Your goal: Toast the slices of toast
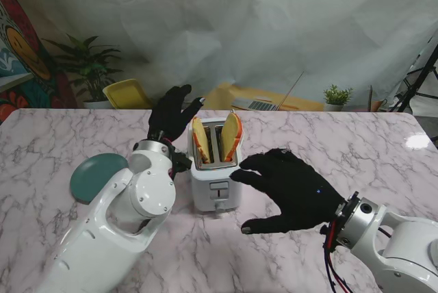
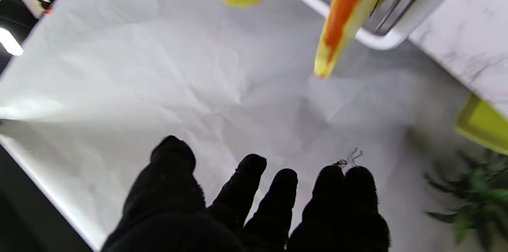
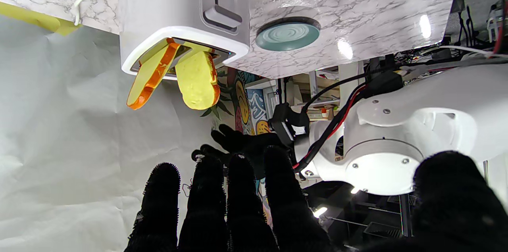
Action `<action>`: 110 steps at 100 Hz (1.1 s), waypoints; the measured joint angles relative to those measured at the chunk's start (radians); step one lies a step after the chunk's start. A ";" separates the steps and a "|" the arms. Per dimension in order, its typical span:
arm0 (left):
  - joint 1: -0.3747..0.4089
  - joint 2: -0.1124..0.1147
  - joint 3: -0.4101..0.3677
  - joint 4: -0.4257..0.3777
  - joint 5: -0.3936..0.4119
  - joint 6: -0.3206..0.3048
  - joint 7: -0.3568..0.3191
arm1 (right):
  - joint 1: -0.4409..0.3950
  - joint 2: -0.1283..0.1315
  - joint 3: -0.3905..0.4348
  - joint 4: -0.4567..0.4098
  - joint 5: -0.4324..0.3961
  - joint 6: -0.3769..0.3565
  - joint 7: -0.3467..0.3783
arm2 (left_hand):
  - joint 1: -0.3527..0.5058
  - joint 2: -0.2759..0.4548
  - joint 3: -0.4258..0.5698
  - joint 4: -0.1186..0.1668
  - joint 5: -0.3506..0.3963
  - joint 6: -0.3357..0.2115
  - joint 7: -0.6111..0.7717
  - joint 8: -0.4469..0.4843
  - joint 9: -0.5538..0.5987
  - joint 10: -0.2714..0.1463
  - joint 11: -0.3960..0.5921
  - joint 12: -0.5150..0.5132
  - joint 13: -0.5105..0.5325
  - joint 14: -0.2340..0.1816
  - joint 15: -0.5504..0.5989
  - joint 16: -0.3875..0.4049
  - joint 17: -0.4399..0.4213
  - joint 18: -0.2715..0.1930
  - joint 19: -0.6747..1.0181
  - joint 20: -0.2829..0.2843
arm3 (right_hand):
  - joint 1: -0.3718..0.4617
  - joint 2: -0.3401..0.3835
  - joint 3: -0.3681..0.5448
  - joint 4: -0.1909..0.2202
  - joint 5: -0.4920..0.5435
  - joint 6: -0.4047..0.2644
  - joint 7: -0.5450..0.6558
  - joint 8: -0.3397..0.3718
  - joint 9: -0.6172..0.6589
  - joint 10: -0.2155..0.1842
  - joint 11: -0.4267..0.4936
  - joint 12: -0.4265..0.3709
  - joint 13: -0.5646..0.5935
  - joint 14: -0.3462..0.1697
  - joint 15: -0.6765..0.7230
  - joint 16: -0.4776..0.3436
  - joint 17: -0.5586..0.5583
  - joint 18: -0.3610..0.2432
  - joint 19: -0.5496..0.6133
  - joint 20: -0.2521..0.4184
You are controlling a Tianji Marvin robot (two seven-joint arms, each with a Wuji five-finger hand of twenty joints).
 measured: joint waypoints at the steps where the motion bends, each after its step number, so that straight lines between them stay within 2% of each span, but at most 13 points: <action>1: 0.002 0.004 -0.005 0.000 0.002 -0.014 -0.003 | 0.000 0.000 0.000 0.000 -0.001 0.000 -0.001 | 0.008 0.008 0.001 0.000 -0.010 -0.002 -0.002 0.000 -0.001 -0.006 -0.001 -0.001 0.000 -0.003 -0.006 -0.011 0.000 -0.005 -0.009 -0.010 | 0.000 0.000 0.000 0.000 0.000 0.000 0.000 0.000 0.000 0.000 0.000 0.000 0.000 0.000 0.000 0.000 0.000 0.000 0.000 0.000; 5: 0.010 0.020 -0.031 -0.001 0.019 -0.072 -0.026 | -0.002 -0.001 0.000 0.000 -0.004 0.000 -0.007 | 0.008 0.028 0.001 0.000 -0.027 -0.009 -0.015 -0.008 -0.024 -0.022 -0.025 -0.013 -0.013 -0.007 -0.022 -0.040 0.000 -0.008 -0.039 -0.035 | 0.000 0.000 0.000 0.000 0.000 0.000 0.000 0.000 0.000 0.000 0.000 0.000 0.000 0.000 0.000 0.000 0.000 0.000 0.000 0.000; 11: 0.026 0.048 -0.086 -0.001 0.092 -0.189 -0.114 | -0.006 -0.002 0.000 0.000 -0.010 -0.001 -0.015 | 0.008 0.029 0.001 0.000 -0.038 -0.026 -0.025 -0.019 -0.057 -0.056 -0.051 -0.035 -0.040 -0.036 -0.045 -0.083 -0.011 -0.045 -0.097 -0.073 | 0.000 0.000 0.000 0.000 0.000 0.000 0.000 0.000 0.000 0.000 0.000 0.000 0.000 0.000 0.000 0.000 0.000 0.000 0.000 0.000; 17: 0.045 0.074 -0.144 0.000 0.150 -0.310 -0.183 | -0.010 -0.003 0.000 0.000 -0.016 -0.003 -0.020 | 0.002 0.030 -0.001 0.000 -0.083 -0.048 -0.039 -0.034 -0.099 -0.094 -0.080 -0.047 -0.063 -0.097 -0.086 -0.121 -0.031 -0.106 -0.157 -0.109 | 0.000 0.000 0.000 0.000 0.000 0.000 0.000 0.000 0.000 0.000 0.000 0.000 0.000 0.000 0.000 0.000 0.000 0.000 0.000 0.000; 25: 0.065 0.105 -0.199 0.010 0.160 -0.421 -0.215 | -0.016 -0.004 -0.001 0.000 -0.020 -0.003 -0.025 | -0.073 0.052 -0.008 0.000 -0.125 -0.069 -0.053 -0.049 -0.123 -0.126 -0.090 -0.058 -0.077 -0.152 -0.129 -0.155 -0.039 -0.158 -0.235 -0.135 | 0.000 0.000 0.000 0.000 0.000 0.000 0.000 0.000 0.000 0.000 0.000 0.000 0.000 0.000 0.000 0.000 0.000 0.000 0.000 0.000; 31: 0.079 0.120 -0.252 0.024 0.165 -0.511 -0.267 | -0.022 -0.005 -0.001 0.000 -0.020 -0.002 -0.030 | -0.132 0.053 -0.018 0.000 -0.159 -0.084 -0.063 -0.062 -0.147 -0.150 -0.102 -0.063 -0.090 -0.184 -0.169 -0.178 -0.039 -0.193 -0.306 -0.154 | 0.000 0.000 0.000 0.000 0.000 0.000 0.000 0.000 0.000 0.000 0.000 0.000 0.000 0.000 0.000 0.000 0.000 0.000 0.000 0.000; 44: 0.094 0.152 -0.317 0.066 0.192 -0.646 -0.342 | -0.035 -0.007 -0.004 0.000 -0.018 0.010 -0.039 | -0.225 0.049 -0.028 0.001 -0.205 -0.108 -0.074 -0.087 -0.147 -0.176 -0.114 -0.099 -0.091 -0.231 -0.217 -0.198 -0.038 -0.233 -0.399 -0.158 | 0.000 0.000 0.000 0.000 0.000 0.000 0.000 0.000 0.000 0.000 0.000 0.000 0.000 0.000 0.000 0.000 0.000 0.000 0.000 0.000; 55: 0.106 0.171 -0.366 0.103 0.292 -0.758 -0.369 | -0.041 -0.008 -0.003 0.000 -0.024 0.011 -0.046 | -0.270 0.023 -0.041 -0.003 -0.205 -0.117 -0.074 -0.089 -0.147 -0.192 -0.114 -0.101 -0.091 -0.251 -0.219 -0.205 -0.031 -0.252 -0.411 -0.158 | 0.000 0.000 0.000 0.000 0.000 0.000 0.000 0.000 0.000 0.000 0.000 0.000 0.000 0.000 0.000 0.000 0.000 0.000 0.000 0.000; 69: 0.123 0.191 -0.391 0.139 0.320 -0.789 -0.370 | -0.049 -0.010 -0.002 0.000 -0.031 0.010 -0.056 | -0.276 -0.030 -0.040 -0.004 -0.205 -0.126 -0.073 -0.089 -0.147 -0.206 -0.112 -0.101 -0.091 -0.261 -0.219 -0.205 -0.015 -0.260 -0.411 -0.158 | 0.000 0.000 0.000 0.000 0.000 0.000 0.000 0.000 0.000 0.000 0.000 0.000 0.000 0.000 0.000 0.000 0.000 0.000 0.000 0.000; 78: 0.124 0.197 -0.404 0.167 0.390 -0.837 -0.367 | -0.051 -0.010 -0.002 0.000 -0.031 0.010 -0.056 | -0.274 -0.030 -0.042 -0.004 -0.198 -0.142 -0.061 -0.089 -0.147 -0.216 -0.099 -0.089 -0.090 -0.273 -0.204 -0.206 -0.014 -0.272 -0.411 -0.158 | 0.000 0.000 0.000 0.000 0.000 0.000 0.000 0.000 0.000 0.000 0.000 0.000 0.000 0.000 0.000 0.000 0.000 0.000 0.000 -0.001; 88: 0.119 0.206 -0.401 0.200 0.409 -0.883 -0.361 | -0.052 -0.010 -0.002 0.000 -0.031 0.012 -0.056 | -0.252 -0.030 -0.042 -0.004 -0.190 -0.159 -0.050 -0.090 -0.147 -0.228 -0.088 -0.089 -0.090 -0.284 -0.195 -0.219 -0.014 -0.282 -0.392 -0.158 | 0.000 0.000 -0.001 0.000 0.000 0.000 0.000 0.000 0.000 0.000 0.000 0.000 0.000 0.000 0.000 0.000 0.000 0.000 0.000 -0.001; 98: 0.103 0.213 -0.379 0.245 0.497 -0.913 -0.285 | -0.058 -0.011 0.001 0.000 -0.031 0.012 -0.061 | -0.200 -0.068 -0.023 -0.004 -0.177 -0.180 -0.036 -0.090 -0.147 -0.242 -0.088 -0.089 -0.090 -0.290 -0.195 -0.230 -0.013 -0.286 -0.382 -0.158 | 0.000 0.000 -0.001 0.000 0.000 0.000 0.000 0.000 0.000 0.000 0.000 0.000 0.000 0.000 0.000 0.000 0.000 0.000 0.000 -0.001; 110: 0.069 0.219 -0.336 0.307 0.527 -0.962 -0.214 | -0.064 -0.013 0.004 0.000 -0.033 0.014 -0.068 | -0.090 -0.094 -0.017 -0.004 -0.177 -0.207 -0.020 -0.091 -0.147 -0.281 -0.074 -0.088 -0.089 -0.311 -0.165 -0.230 -0.011 -0.305 -0.335 -0.158 | 0.000 0.000 -0.001 0.000 0.000 0.000 0.000 0.000 0.000 0.000 0.000 0.000 0.000 0.000 0.000 0.000 0.000 0.000 0.000 -0.002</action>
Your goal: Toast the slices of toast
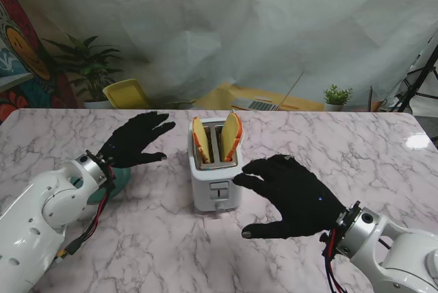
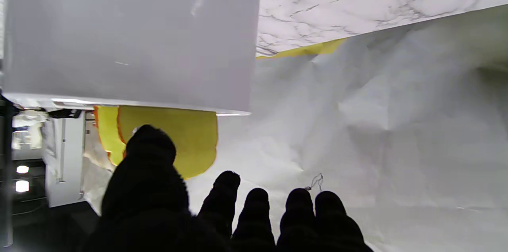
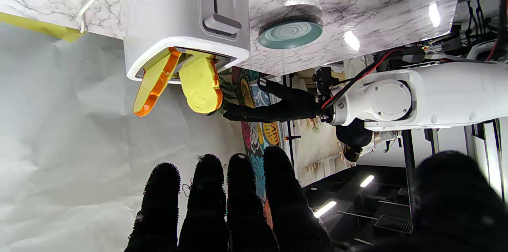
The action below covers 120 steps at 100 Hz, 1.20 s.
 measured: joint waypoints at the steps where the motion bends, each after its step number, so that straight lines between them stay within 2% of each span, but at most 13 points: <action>1: -0.004 0.000 0.004 0.005 0.004 -0.005 0.005 | -0.001 0.000 0.000 0.000 0.000 0.000 -0.001 | 0.013 0.000 0.006 0.000 0.000 -0.001 0.001 -0.003 0.000 -0.001 0.001 0.000 0.000 -0.004 0.002 0.000 0.000 -0.004 0.001 0.000 | 0.000 0.000 0.000 0.000 0.000 0.000 0.000 0.000 0.000 0.000 0.000 0.000 0.000 0.000 0.000 0.000 0.000 0.000 0.000 0.000; 8: -0.030 0.004 0.036 0.036 0.051 -0.036 0.040 | -0.003 -0.001 0.000 0.000 -0.002 0.002 -0.004 | 0.058 -0.042 0.004 0.000 0.000 -0.008 0.007 -0.010 0.001 -0.024 0.012 0.000 0.002 -0.015 0.011 0.000 0.001 -0.011 0.014 0.000 | 0.000 0.000 0.000 0.000 0.000 0.000 0.000 0.000 0.000 0.000 0.000 0.000 0.000 0.000 0.000 0.000 0.000 0.000 0.000 0.000; 16: -0.058 0.009 0.075 0.062 0.088 -0.050 0.066 | -0.007 -0.001 0.001 0.000 -0.002 0.005 -0.004 | 0.084 -0.052 0.016 0.000 0.000 -0.013 0.026 -0.018 0.002 -0.036 0.026 -0.002 0.013 -0.028 0.025 -0.001 0.001 -0.020 0.040 0.000 | 0.000 0.000 -0.011 0.000 0.000 0.000 0.000 0.000 0.000 0.000 0.000 0.000 0.000 0.000 0.000 0.000 0.000 0.000 0.000 0.000; 30: -0.085 0.009 0.113 0.082 0.062 -0.054 0.066 | -0.012 -0.001 0.003 0.000 -0.002 0.008 -0.004 | 0.082 -0.052 0.016 0.000 0.000 -0.022 0.040 -0.022 0.003 -0.046 0.036 -0.013 0.015 -0.033 0.031 -0.001 0.001 -0.021 0.048 0.000 | 0.000 0.000 -0.011 0.000 0.000 0.000 0.000 0.000 0.000 0.000 0.000 0.000 0.000 0.000 0.000 0.000 0.000 0.000 0.000 -0.001; 39: -0.092 0.008 0.125 0.088 0.052 -0.059 0.059 | -0.017 -0.003 0.007 0.000 -0.003 0.009 -0.009 | 0.041 -0.052 0.013 0.000 0.000 -0.023 0.050 -0.023 0.003 -0.046 0.049 -0.025 0.015 -0.034 0.042 -0.001 0.001 -0.021 0.049 0.000 | 0.000 0.000 -0.010 0.000 0.000 0.000 0.000 0.000 0.000 0.000 0.000 0.000 0.000 0.000 0.000 0.000 0.000 0.000 0.000 -0.001; 62: -0.112 0.005 0.169 0.118 0.016 -0.058 0.052 | -0.027 -0.004 0.014 0.000 -0.006 0.008 -0.021 | 0.029 -0.052 0.013 -0.001 0.000 -0.023 0.067 -0.036 0.026 -0.045 0.106 -0.037 0.064 -0.037 0.105 0.021 0.003 -0.024 0.129 0.015 | 0.000 0.000 -0.011 0.000 0.000 0.000 0.000 0.000 0.000 0.000 0.000 0.000 0.000 0.000 0.000 0.000 0.000 0.000 0.000 -0.001; 79: -0.131 0.003 0.207 0.154 0.014 -0.054 0.066 | -0.036 -0.006 0.020 0.000 -0.008 0.007 -0.027 | 0.029 -0.052 0.013 -0.001 0.011 -0.023 0.083 -0.036 0.027 -0.045 0.136 -0.037 0.075 -0.040 0.106 0.028 0.003 -0.027 0.137 0.024 | 0.000 0.000 -0.011 0.000 0.000 0.000 0.000 0.000 0.000 0.000 0.000 0.000 0.000 0.000 0.000 0.000 0.000 0.000 0.000 -0.002; 85: -0.136 0.003 0.217 0.165 0.012 -0.053 0.069 | -0.041 -0.006 0.023 0.000 -0.010 0.007 -0.031 | 0.029 -0.052 0.013 -0.001 0.005 -0.023 0.073 -0.048 0.027 -0.045 0.136 -0.037 0.075 -0.041 0.106 0.029 0.003 -0.028 0.147 0.024 | 0.000 0.000 -0.011 0.000 0.000 0.000 0.000 0.000 0.001 0.023 0.000 -0.002 0.001 0.000 0.000 0.000 0.004 0.002 0.002 -0.002; 120: -0.162 0.002 0.251 0.200 0.005 -0.054 0.094 | -0.067 -0.008 0.015 0.000 -0.005 0.009 -0.042 | 0.029 -0.052 0.013 -0.001 -0.005 -0.002 0.053 -0.050 0.027 -0.045 0.160 -0.037 0.075 -0.041 0.106 0.039 0.003 -0.028 0.147 0.024 | 0.000 0.023 -0.012 0.000 0.001 0.000 0.000 0.000 0.017 0.033 -0.025 -0.022 0.004 0.012 0.000 0.000 0.014 0.013 0.008 -0.002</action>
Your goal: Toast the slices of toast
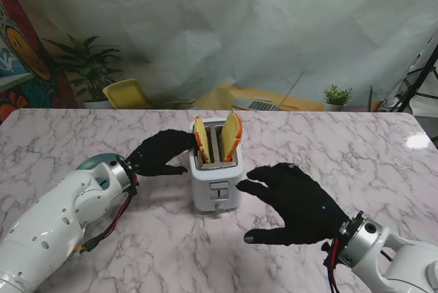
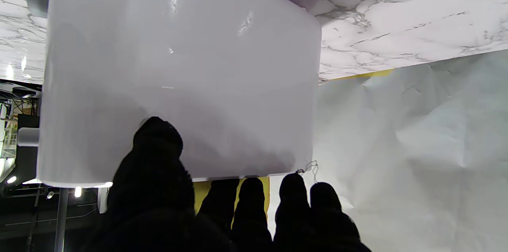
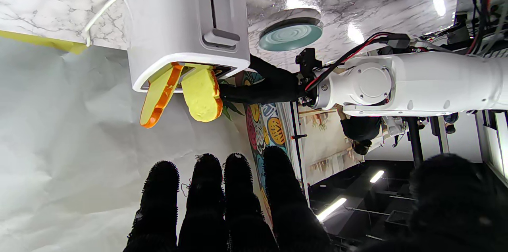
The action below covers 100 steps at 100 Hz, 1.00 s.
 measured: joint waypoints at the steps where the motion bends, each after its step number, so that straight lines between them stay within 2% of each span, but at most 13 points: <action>1: 0.000 0.000 0.000 0.000 0.000 0.000 0.000 | 0.000 0.000 0.000 0.000 0.000 0.000 0.000 | 0.000 0.000 0.000 0.000 0.000 0.000 0.000 0.000 0.000 0.000 0.000 0.000 0.000 0.000 0.000 0.000 0.000 0.000 0.000 0.000 | 0.000 0.000 0.000 0.000 0.000 0.000 0.000 0.000 0.000 0.000 0.000 0.000 0.000 0.000 0.000 0.000 0.000 0.000 0.000 0.000; 35: 0.005 -0.001 -0.002 -0.007 -0.006 0.003 -0.008 | -0.005 0.000 -0.007 0.000 0.004 0.001 0.003 | 0.000 0.002 0.000 0.000 -0.001 0.010 -0.008 -0.010 0.000 0.000 0.000 0.000 0.000 0.000 0.000 0.000 0.000 0.000 0.001 0.000 | 0.000 0.000 -0.011 0.000 0.000 0.000 0.000 0.000 0.001 0.000 -0.001 0.000 0.000 0.000 0.000 0.000 0.000 0.000 0.002 0.000; 57: 0.008 -0.001 -0.001 -0.011 -0.003 0.003 -0.010 | -0.001 0.005 -0.021 0.000 0.049 -0.007 0.044 | 0.000 0.002 0.000 0.000 -0.001 0.024 -0.008 -0.011 0.000 0.001 0.000 0.000 0.000 0.000 0.000 0.001 0.000 0.000 0.001 0.000 | 0.000 0.000 -0.013 0.000 0.001 0.000 0.000 0.000 0.024 -0.009 -0.003 0.000 0.026 0.002 0.000 0.000 0.012 0.000 0.009 0.000; 67: 0.008 -0.001 -0.001 -0.013 -0.002 0.003 -0.011 | 0.014 0.015 -0.066 0.001 0.065 -0.005 0.073 | 0.000 0.002 0.000 0.000 -0.001 0.029 -0.009 -0.012 0.000 0.001 0.000 0.000 0.000 0.000 0.000 0.001 0.000 0.000 0.001 0.000 | 0.010 0.011 -0.028 0.000 0.001 0.000 0.000 0.000 0.024 -0.010 -0.003 0.000 0.026 0.001 0.000 0.000 0.022 -0.012 0.017 0.000; 80: 0.007 -0.001 0.001 -0.013 -0.002 0.003 -0.011 | 0.067 0.024 -0.163 0.022 0.036 0.010 0.071 | 0.000 0.002 0.000 0.000 -0.002 0.032 -0.016 -0.012 0.000 0.003 0.001 0.000 0.000 0.000 0.000 0.001 0.000 0.000 0.001 0.000 | 0.010 0.039 -0.032 0.000 0.001 0.000 -0.001 0.000 0.024 -0.011 -0.026 -0.003 0.026 0.001 -0.011 -0.008 0.026 -0.039 0.029 0.000; 100: 0.006 0.000 0.007 -0.013 0.000 0.008 -0.008 | 0.157 0.028 -0.310 0.087 0.016 0.164 0.053 | 0.000 0.002 0.000 0.000 -0.002 0.035 -0.017 -0.012 0.000 0.005 0.001 0.000 0.000 0.000 0.000 0.001 0.000 0.000 0.001 0.000 | 0.011 0.090 -0.089 0.000 0.026 0.024 -0.078 -0.065 0.024 0.003 -0.119 -0.039 0.026 0.001 -0.043 -0.033 0.035 -0.074 0.045 0.000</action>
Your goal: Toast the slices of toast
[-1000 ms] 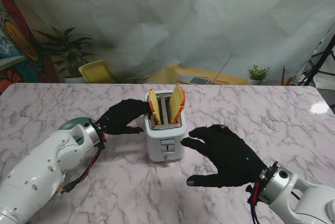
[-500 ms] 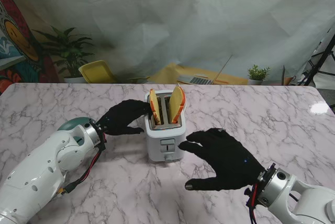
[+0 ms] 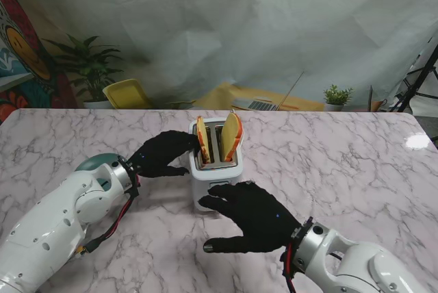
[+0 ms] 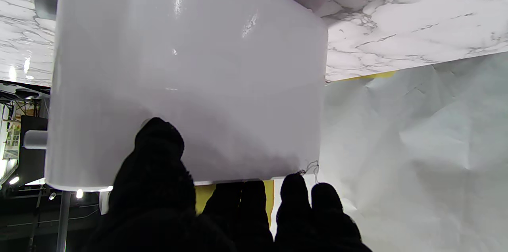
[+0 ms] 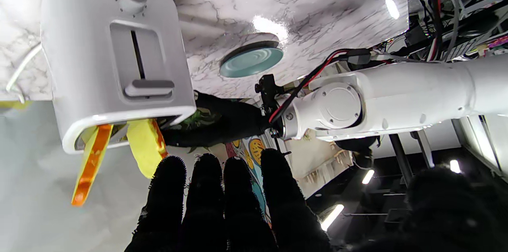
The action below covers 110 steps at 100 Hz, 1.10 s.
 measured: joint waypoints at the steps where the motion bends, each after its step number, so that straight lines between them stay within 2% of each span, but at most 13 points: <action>1: 0.000 0.000 0.000 0.000 0.000 0.000 0.000 | 0.003 0.000 -0.005 0.004 0.000 0.003 0.000 | 0.000 0.000 0.000 0.000 0.000 0.000 0.000 0.000 0.000 0.000 0.000 0.000 0.000 0.000 0.000 0.000 0.000 0.000 0.000 0.000 | 0.000 0.000 0.000 0.000 0.000 0.000 -0.005 -0.001 0.000 0.000 -0.001 -0.001 0.000 0.000 -0.001 0.000 0.000 -0.002 0.000 0.000; 11: 0.000 0.000 0.002 0.001 0.002 0.002 0.004 | 0.033 -0.001 -0.044 0.042 0.000 0.022 -0.007 | 0.000 0.000 0.000 0.000 0.000 0.001 0.000 0.000 0.000 0.002 0.000 0.000 0.000 0.000 0.000 0.000 0.000 0.000 0.001 0.000 | 0.022 0.000 -0.009 0.000 0.000 0.000 -0.012 -0.005 0.000 0.000 -0.016 -0.009 0.000 0.000 -0.024 -0.023 0.000 -0.015 0.001 0.000; 27: 0.003 -0.001 -0.001 0.000 0.008 0.004 0.007 | 0.074 -0.005 -0.096 0.097 -0.014 0.060 -0.065 | 0.000 0.000 0.000 0.000 0.000 0.001 -0.009 -0.001 0.000 0.002 0.000 0.000 0.001 0.000 0.000 0.000 0.000 0.000 0.011 0.000 | 0.022 0.010 -0.011 0.000 0.000 0.000 -0.022 -0.015 0.000 0.000 -0.022 -0.011 0.000 0.000 -0.032 -0.042 0.000 -0.018 0.001 -0.001; 37: 0.009 -0.001 -0.007 -0.007 0.014 0.006 0.007 | 0.094 -0.009 -0.144 0.127 -0.020 0.145 -0.131 | 0.000 0.000 0.000 0.000 0.000 0.001 -0.010 -0.009 0.000 0.002 0.000 0.000 0.002 0.000 0.000 0.000 0.000 0.000 0.011 0.000 | 0.050 0.023 -0.025 0.000 0.000 0.009 -0.032 -0.028 -0.001 0.004 -0.022 -0.011 -0.001 0.000 -0.049 -0.047 0.001 -0.025 -0.003 -0.006; 42: 0.013 -0.001 -0.009 -0.009 0.016 0.007 0.008 | 0.103 -0.013 -0.158 0.142 -0.018 0.171 -0.140 | 0.000 0.000 0.000 0.000 0.000 0.001 -0.015 -0.012 0.000 0.002 0.000 0.000 0.002 0.000 0.000 0.000 0.000 0.000 0.011 0.000 | 0.052 0.034 -0.034 0.000 0.000 0.012 -0.035 -0.040 -0.001 0.005 -0.022 -0.011 -0.001 0.000 -0.058 -0.056 0.001 -0.026 -0.008 -0.008; 100: 0.014 0.000 -0.003 -0.006 0.026 0.010 0.026 | 0.182 -0.027 -0.218 0.265 0.023 0.218 -0.155 | 0.000 0.002 0.000 0.000 0.000 0.003 -0.025 -0.015 0.000 0.007 0.000 0.000 0.012 0.000 0.000 0.000 0.000 0.000 0.012 0.000 | 0.062 0.055 -0.060 0.003 0.000 0.012 -0.034 -0.052 -0.002 0.001 -0.022 -0.011 -0.001 0.000 -0.074 -0.057 0.001 -0.027 -0.009 -0.009; 110: 0.012 0.000 0.000 -0.004 0.025 0.010 0.029 | 0.194 -0.027 -0.223 0.284 0.033 0.218 -0.160 | 0.000 0.002 0.000 0.000 0.000 0.004 -0.025 -0.015 0.000 0.007 0.000 0.000 0.013 0.000 0.000 0.000 0.000 0.000 0.012 0.000 | 0.062 0.055 -0.060 0.003 0.000 0.012 -0.032 -0.052 -0.002 -0.008 -0.022 -0.011 -0.011 -0.032 -0.075 -0.066 0.001 -0.033 -0.009 -0.009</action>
